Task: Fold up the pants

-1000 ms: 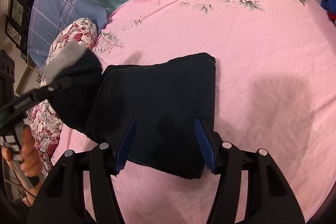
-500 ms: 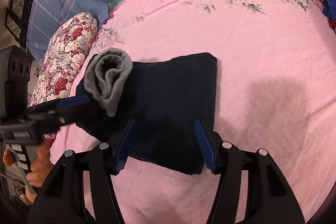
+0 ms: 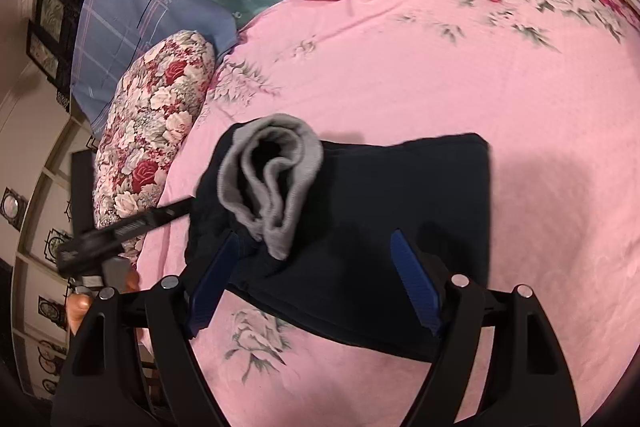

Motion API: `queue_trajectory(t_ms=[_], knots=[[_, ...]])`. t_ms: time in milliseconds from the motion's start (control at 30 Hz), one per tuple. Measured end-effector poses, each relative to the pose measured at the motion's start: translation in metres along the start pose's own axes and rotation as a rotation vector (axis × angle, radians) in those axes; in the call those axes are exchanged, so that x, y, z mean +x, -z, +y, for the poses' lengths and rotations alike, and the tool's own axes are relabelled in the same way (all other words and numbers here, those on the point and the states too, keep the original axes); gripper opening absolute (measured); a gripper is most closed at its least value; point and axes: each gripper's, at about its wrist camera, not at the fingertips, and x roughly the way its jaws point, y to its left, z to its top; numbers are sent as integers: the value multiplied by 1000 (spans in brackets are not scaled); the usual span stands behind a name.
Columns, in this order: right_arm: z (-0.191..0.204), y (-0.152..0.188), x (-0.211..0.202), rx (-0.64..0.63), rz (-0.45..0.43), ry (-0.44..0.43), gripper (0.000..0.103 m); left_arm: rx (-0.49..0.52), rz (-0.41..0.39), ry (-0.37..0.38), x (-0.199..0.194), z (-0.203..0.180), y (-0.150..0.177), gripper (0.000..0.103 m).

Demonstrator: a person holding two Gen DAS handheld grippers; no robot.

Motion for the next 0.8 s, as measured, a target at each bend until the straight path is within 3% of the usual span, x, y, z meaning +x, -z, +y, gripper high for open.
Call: queue_trajectory(t_ms=[167,433,500,533,600,667,800], knots=[[22,-10,11,-54,-20,34,84,40,-12,-14,3,-7,4,95],[43,-18,59,-63,77,46,84,-7,10,59,8,3,5,97],[52,-17,67,-110,80,72,71,-7,11,58,9,4,6,97],[54,-17,73,-118,94,92,58,-3,12,56,10,4,5,97],[50,-20,81,-75,115,66,51,-2,14,55,10,4,5,97],[42,-22,82,-35,117,41,33,-9,21,65,9,5,5,97],[56,-20,65,-109,69,34,21,-31,12,75,-1,13,3,97]])
